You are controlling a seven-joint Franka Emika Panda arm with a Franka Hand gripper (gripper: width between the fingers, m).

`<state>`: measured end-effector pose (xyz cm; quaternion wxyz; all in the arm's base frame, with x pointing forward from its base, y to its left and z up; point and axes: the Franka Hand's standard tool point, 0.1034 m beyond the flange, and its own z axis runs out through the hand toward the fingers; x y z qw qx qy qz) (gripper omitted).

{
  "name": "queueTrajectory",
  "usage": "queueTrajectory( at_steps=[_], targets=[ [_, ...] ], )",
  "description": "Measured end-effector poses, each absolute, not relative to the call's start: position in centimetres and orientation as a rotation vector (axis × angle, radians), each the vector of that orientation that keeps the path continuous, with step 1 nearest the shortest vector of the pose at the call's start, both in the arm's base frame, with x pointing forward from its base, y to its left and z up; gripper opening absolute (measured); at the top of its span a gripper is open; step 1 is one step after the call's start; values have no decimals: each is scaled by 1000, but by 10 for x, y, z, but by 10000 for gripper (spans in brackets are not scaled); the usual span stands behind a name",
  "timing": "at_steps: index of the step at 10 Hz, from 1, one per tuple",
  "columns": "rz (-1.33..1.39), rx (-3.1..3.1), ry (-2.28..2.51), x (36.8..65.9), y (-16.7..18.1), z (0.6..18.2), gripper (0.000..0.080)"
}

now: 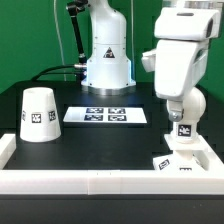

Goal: Assemble lamp

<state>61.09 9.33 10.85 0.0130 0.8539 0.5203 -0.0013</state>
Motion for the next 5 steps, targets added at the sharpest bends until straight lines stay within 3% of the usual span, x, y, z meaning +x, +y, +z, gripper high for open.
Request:
queueTrajectory(
  at_steps=[5],
  targets=[
    [10, 2957, 974, 610, 98, 108, 576]
  ],
)
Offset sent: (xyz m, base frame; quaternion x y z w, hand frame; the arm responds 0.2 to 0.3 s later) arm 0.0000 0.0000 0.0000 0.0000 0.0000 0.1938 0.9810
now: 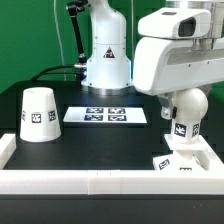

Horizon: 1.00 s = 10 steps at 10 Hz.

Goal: Assemble lamp

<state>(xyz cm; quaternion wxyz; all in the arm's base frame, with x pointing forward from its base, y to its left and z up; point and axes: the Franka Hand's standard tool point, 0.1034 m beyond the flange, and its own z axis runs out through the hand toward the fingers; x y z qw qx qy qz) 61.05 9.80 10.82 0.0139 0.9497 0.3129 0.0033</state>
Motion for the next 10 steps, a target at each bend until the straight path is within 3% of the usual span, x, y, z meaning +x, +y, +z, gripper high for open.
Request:
queueTrajectory(
  at_steps=[10],
  targets=[
    [-1, 3109, -457, 605, 101, 107, 576]
  ],
)
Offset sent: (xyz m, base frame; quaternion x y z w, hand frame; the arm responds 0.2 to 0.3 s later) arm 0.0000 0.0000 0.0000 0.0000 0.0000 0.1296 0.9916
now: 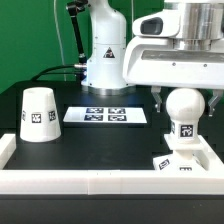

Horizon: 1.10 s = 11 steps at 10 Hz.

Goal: Assemble lamp

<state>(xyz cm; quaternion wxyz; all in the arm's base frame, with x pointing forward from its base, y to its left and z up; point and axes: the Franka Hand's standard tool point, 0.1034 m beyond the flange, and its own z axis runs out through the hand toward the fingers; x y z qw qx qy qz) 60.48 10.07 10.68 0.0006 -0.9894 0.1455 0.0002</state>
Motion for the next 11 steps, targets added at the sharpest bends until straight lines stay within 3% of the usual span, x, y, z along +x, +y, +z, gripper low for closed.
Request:
queueTrajectory(
  at_steps=[8, 11],
  targets=[
    [120, -2629, 1580, 603, 110, 106, 576],
    [137, -2536, 1710, 603, 112, 106, 576]
  ],
)
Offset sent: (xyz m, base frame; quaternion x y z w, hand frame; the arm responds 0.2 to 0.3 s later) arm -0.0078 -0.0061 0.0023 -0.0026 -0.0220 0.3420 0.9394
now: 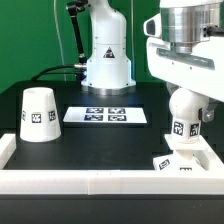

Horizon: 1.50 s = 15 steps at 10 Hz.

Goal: Assemble lamp

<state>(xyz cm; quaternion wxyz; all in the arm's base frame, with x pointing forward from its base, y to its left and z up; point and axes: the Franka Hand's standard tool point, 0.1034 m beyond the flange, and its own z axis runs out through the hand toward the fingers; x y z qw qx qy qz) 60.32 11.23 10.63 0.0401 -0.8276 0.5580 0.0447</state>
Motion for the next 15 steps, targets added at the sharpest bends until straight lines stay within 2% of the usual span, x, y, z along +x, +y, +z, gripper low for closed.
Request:
queueTrajectory(
  at_steps=[1, 2, 3, 9, 15],
  targets=[
    [136, -2553, 1682, 603, 112, 106, 576],
    [131, -2596, 1613, 603, 112, 106, 667],
    [126, -2646, 1524, 603, 112, 106, 690],
    [55, -2961, 647, 605, 116, 115, 699],
    [19, -3029, 47, 604, 112, 113, 699]
  ],
)
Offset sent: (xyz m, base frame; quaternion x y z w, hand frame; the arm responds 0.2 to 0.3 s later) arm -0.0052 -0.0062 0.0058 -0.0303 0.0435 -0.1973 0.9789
